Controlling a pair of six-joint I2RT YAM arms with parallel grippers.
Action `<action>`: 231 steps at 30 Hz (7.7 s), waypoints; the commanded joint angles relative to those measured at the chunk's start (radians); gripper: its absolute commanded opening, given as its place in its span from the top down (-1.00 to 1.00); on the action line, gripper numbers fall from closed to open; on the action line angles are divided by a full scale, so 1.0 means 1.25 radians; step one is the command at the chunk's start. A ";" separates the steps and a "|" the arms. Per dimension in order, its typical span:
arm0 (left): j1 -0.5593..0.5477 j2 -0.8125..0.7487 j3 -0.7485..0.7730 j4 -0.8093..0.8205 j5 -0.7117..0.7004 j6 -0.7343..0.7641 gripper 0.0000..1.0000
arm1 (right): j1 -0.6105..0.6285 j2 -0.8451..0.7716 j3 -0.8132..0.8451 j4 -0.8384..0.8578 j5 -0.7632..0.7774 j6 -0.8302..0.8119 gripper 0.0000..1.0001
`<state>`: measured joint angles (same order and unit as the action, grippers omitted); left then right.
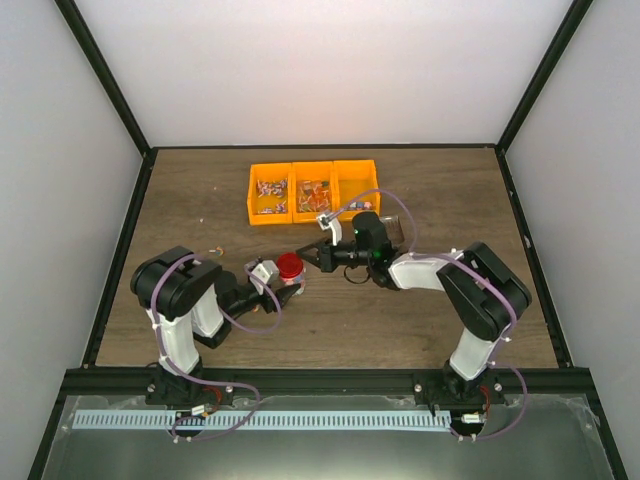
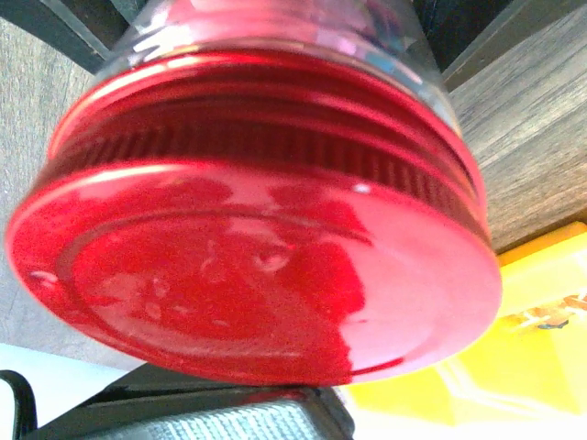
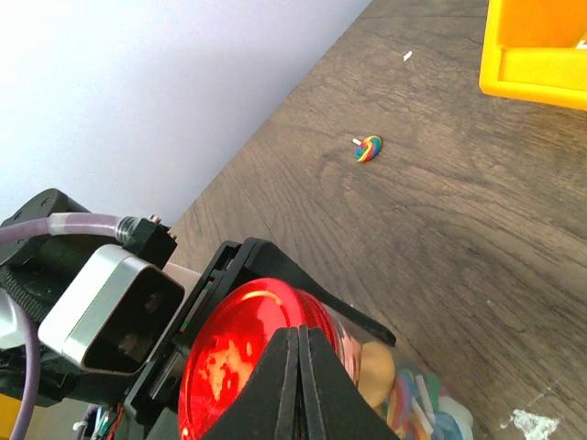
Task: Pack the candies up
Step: Screw the bottle lid onto the packing bottle.
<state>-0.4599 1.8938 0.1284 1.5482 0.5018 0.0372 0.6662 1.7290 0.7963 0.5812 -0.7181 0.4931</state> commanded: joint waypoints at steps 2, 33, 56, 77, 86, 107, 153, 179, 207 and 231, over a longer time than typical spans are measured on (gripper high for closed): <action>0.008 0.028 -0.010 0.100 -0.059 -0.065 -0.14 | 0.048 -0.014 -0.076 -0.020 -0.160 0.036 0.99; 0.012 0.070 -0.041 0.179 -0.016 -0.040 -0.13 | -0.013 0.027 0.194 -0.276 0.029 -0.093 0.45; 0.016 0.067 -0.046 0.179 -0.025 -0.046 -0.12 | 0.011 0.071 0.120 -0.210 -0.116 -0.062 0.98; 0.032 0.063 -0.051 0.179 -0.027 -0.070 -0.08 | 0.067 -0.120 -0.101 -0.114 -0.093 -0.011 0.99; 0.033 0.076 -0.051 0.179 0.000 -0.059 -0.11 | -0.004 -0.140 -0.019 -0.158 0.035 -0.014 0.33; 0.033 0.078 -0.050 0.179 0.015 -0.058 -0.11 | 0.016 0.085 0.242 -0.291 -0.054 -0.094 0.50; 0.036 0.055 -0.047 0.179 0.000 -0.091 -0.03 | 0.215 -0.008 -0.133 0.020 -0.103 0.072 0.98; 0.030 0.076 -0.041 0.179 0.129 -0.031 -0.01 | 0.073 -0.200 0.044 -0.376 0.139 -0.068 0.39; 0.027 0.102 -0.011 0.179 0.278 -0.039 -0.01 | 0.057 -0.064 0.168 -0.493 0.148 -0.153 0.54; 0.027 0.068 -0.036 0.179 0.168 -0.044 0.09 | 0.057 -0.112 -0.056 -0.295 -0.051 -0.068 0.98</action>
<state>-0.4358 1.9247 0.1253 1.5528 0.7906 0.0597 0.7147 1.5715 0.7761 0.2848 -0.6445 0.3866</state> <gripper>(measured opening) 0.669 0.012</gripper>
